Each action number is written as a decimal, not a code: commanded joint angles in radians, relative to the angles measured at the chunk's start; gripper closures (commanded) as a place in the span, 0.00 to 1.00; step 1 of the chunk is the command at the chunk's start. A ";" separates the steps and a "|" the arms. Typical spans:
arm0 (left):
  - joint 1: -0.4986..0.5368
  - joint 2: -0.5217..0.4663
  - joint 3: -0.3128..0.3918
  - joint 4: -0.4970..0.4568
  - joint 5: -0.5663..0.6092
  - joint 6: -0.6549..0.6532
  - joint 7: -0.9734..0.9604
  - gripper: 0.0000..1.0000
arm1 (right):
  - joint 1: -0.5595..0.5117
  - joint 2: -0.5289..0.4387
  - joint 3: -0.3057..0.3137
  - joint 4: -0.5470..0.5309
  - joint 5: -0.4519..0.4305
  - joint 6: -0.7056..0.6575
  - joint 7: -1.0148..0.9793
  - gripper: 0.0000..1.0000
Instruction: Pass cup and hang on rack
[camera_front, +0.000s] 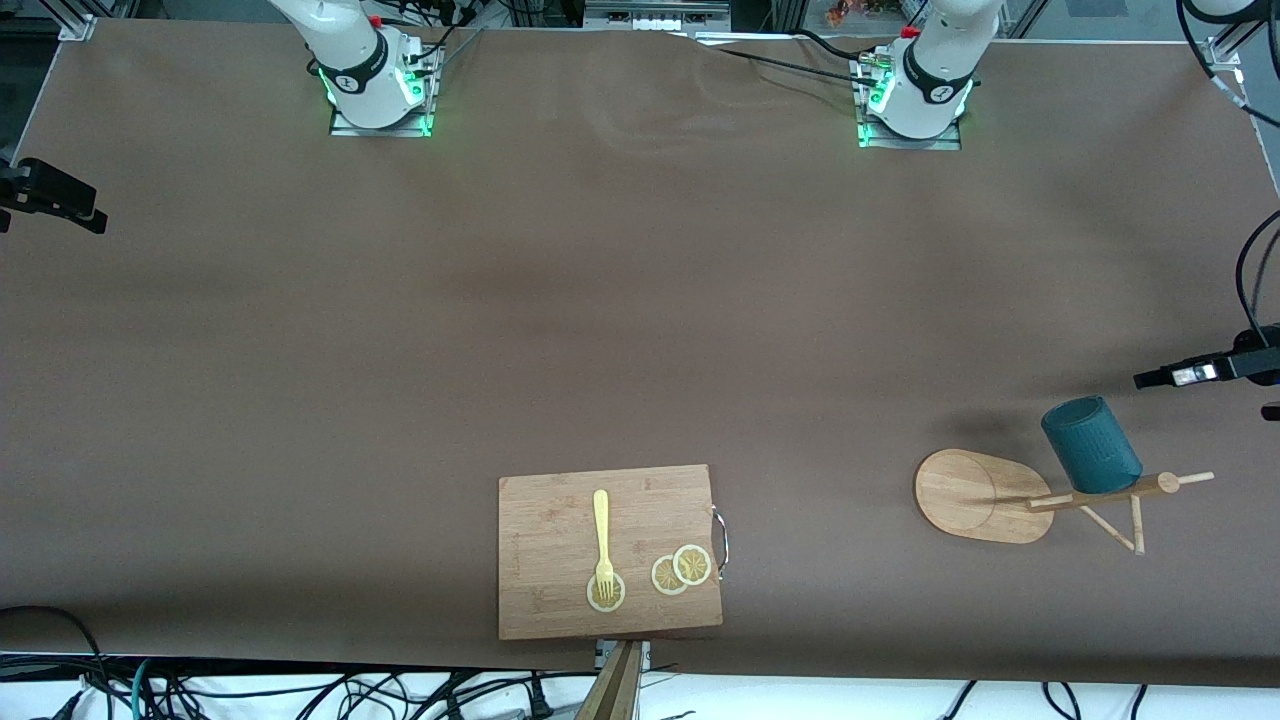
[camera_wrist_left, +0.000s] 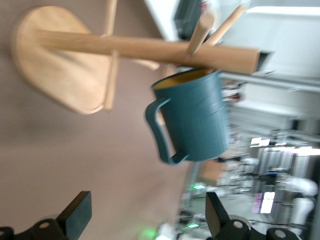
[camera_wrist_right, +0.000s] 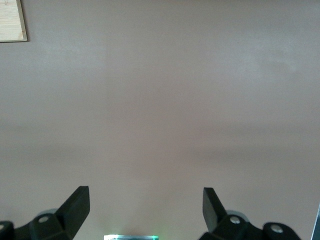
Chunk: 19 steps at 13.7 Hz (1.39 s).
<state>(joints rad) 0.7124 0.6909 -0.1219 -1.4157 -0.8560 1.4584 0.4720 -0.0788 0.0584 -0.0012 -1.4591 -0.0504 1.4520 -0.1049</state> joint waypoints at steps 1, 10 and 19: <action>-0.109 -0.128 0.005 -0.014 0.240 0.088 -0.065 0.00 | -0.012 -0.012 0.006 -0.010 0.012 -0.004 -0.015 0.00; -0.637 -0.268 0.001 0.023 0.911 0.155 -0.410 0.00 | -0.010 -0.012 0.007 -0.010 0.012 -0.004 -0.013 0.00; -0.686 -0.369 -0.090 0.095 0.969 0.097 -0.427 0.00 | -0.012 -0.012 0.006 -0.010 0.017 -0.002 -0.018 0.00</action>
<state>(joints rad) 0.0326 0.3399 -0.2155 -1.3145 0.0714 1.5718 0.0548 -0.0787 0.0584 -0.0007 -1.4592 -0.0481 1.4520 -0.1049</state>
